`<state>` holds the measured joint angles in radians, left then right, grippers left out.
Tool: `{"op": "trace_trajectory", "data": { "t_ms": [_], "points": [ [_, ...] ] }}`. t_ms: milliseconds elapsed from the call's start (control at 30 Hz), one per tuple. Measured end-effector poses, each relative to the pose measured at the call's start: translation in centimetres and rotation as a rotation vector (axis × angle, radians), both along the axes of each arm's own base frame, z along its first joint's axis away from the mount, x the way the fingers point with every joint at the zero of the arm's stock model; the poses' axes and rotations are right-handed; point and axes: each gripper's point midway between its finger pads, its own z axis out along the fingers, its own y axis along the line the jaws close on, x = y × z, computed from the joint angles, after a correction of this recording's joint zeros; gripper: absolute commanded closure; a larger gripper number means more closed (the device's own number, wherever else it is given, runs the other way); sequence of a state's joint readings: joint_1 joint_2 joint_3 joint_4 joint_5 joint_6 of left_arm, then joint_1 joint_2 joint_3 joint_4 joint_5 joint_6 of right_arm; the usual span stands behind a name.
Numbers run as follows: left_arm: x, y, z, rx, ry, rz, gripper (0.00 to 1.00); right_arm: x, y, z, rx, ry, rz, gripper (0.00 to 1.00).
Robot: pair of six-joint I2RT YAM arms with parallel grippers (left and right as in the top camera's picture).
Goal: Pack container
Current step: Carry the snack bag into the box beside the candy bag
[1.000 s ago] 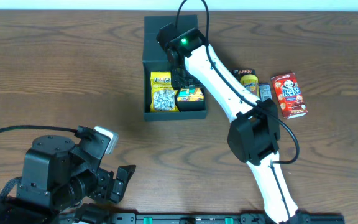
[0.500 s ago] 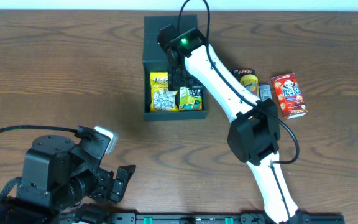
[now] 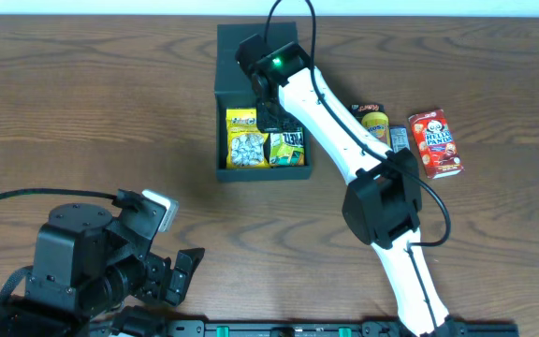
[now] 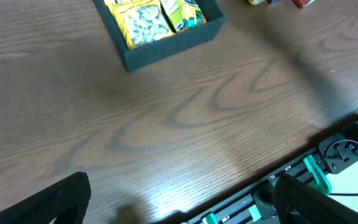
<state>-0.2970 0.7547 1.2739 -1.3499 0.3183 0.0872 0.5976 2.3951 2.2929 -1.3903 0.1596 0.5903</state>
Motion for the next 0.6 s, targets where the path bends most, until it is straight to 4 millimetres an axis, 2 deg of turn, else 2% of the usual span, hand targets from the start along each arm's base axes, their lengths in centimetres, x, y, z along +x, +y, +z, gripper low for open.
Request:
{"op": "trace_trajectory", "data": {
  "t_ms": [233, 467, 600],
  "points": [
    [0.0, 0.0, 0.0, 0.0, 0.0, 0.0, 0.05, 0.1, 0.1, -0.6, -0.001, 0.006, 0.007, 0.99],
    [0.0, 0.0, 0.0, 0.0, 0.0, 0.0, 0.05, 0.3, 0.4, -2.7, -0.008, 0.028, 0.025, 0.99],
    [0.0, 0.0, 0.0, 0.0, 0.0, 0.0, 0.05, 0.3, 0.6, -3.1, -0.004, 0.034, 0.028, 0.99]
  ]
}}
